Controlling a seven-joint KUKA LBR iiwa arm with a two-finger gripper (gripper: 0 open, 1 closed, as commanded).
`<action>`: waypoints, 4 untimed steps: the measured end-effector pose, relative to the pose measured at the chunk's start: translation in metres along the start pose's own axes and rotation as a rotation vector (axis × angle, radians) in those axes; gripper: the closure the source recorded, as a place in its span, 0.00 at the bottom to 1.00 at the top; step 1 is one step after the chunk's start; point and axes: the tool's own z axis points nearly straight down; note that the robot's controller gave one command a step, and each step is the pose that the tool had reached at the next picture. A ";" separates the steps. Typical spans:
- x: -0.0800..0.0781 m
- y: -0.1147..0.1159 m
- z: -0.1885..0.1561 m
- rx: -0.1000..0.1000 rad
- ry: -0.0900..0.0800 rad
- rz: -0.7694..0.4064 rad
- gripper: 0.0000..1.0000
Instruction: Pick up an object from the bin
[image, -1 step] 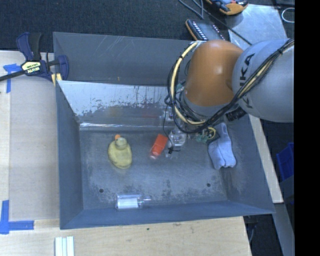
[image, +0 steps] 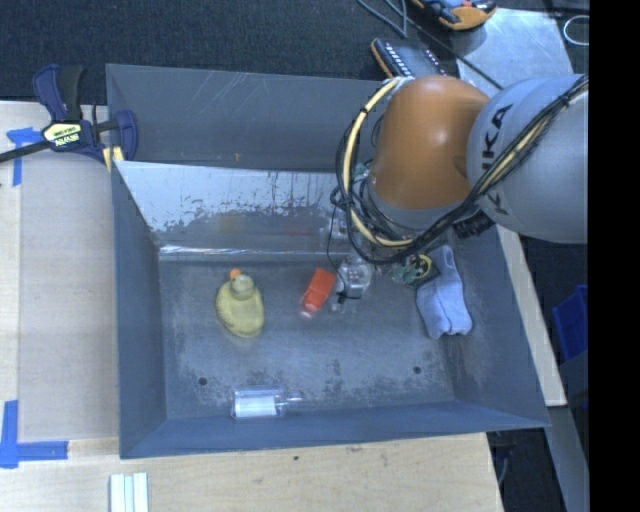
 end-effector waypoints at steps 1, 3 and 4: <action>-0.029 -0.005 0.103 -0.001 0.010 -0.220 0.00; -0.031 -0.005 0.102 -0.001 0.007 -0.218 0.00; -0.033 -0.005 0.100 -0.002 0.001 -0.204 0.00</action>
Offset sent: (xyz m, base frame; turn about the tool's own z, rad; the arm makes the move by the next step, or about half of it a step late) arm 0.0330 -0.0043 -0.1009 -0.2042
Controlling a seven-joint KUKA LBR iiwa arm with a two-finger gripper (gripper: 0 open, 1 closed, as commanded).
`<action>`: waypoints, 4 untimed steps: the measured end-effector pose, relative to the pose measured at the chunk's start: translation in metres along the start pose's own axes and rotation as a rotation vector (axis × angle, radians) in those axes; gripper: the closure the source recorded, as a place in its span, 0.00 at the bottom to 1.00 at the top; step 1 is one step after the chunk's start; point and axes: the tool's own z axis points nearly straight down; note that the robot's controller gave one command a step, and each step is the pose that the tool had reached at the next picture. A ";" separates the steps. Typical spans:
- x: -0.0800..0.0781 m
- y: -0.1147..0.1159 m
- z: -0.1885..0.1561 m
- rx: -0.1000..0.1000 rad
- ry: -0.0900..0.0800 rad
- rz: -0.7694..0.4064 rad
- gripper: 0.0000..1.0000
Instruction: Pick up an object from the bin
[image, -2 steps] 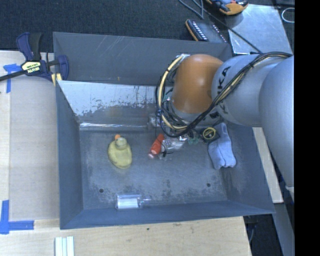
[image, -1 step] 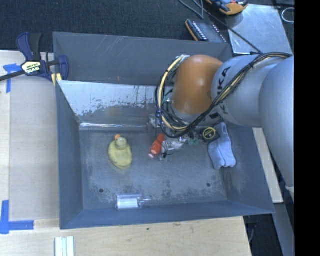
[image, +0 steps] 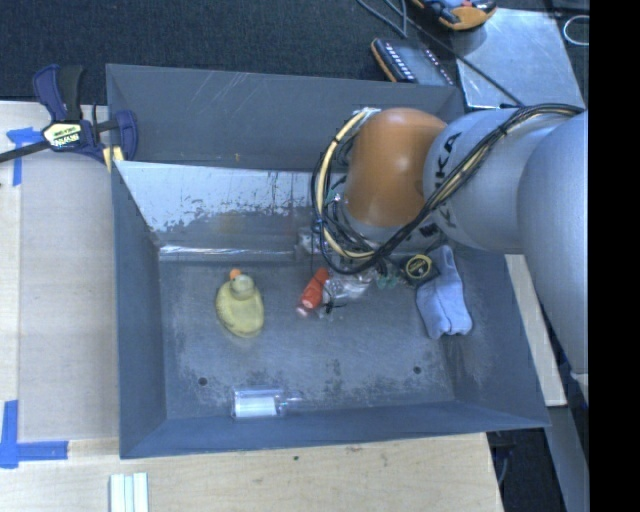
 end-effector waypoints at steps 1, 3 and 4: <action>0.000 0.000 -0.001 0.001 -0.001 -0.011 1.00; -0.002 -0.001 -0.034 0.002 -0.009 -0.008 1.00; -0.002 0.000 -0.074 0.002 -0.009 -0.007 1.00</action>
Offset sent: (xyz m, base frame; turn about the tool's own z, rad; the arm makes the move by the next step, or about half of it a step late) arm 0.0000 0.0000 0.0000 0.0000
